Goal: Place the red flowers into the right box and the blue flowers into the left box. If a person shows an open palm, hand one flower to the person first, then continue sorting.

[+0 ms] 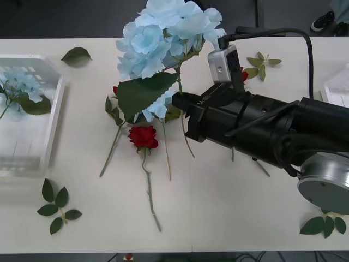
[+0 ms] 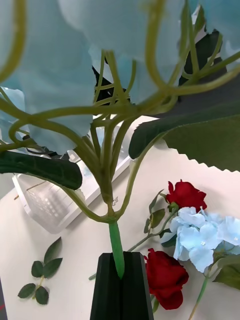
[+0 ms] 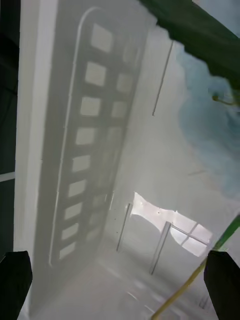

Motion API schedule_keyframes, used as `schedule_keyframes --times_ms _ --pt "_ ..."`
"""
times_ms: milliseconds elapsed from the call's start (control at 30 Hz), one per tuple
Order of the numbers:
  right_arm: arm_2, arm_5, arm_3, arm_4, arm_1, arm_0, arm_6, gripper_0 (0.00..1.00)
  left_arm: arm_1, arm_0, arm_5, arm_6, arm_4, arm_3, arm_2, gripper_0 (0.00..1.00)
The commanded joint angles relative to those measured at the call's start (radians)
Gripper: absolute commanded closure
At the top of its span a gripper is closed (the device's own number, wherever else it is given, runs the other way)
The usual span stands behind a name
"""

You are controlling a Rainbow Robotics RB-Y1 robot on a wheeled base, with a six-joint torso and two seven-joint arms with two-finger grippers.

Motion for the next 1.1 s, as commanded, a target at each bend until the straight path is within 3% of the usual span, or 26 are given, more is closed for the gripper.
schedule_keyframes --times_ms 33,467,733,1100 --pt "-0.005 -0.008 -0.025 -0.003 -0.002 -0.010 -0.016 1.00 0.011 -0.015 0.011 -0.161 0.038 -0.015 0.065 0.00" --pt "-0.005 -0.008 -0.025 -0.003 -0.002 -0.010 -0.016 1.00 -0.028 -0.015 0.092 -0.766 0.424 -0.039 0.311 0.00" --pt "-0.005 -0.008 -0.025 -0.003 -0.002 -0.010 -0.016 1.00 -0.150 -0.009 0.246 -1.085 0.612 -0.047 0.558 0.00" --pt "-0.005 -0.008 -0.025 -0.003 -0.002 -0.010 -0.016 1.00 -0.310 0.033 0.368 -1.461 0.793 -0.045 0.723 0.00"
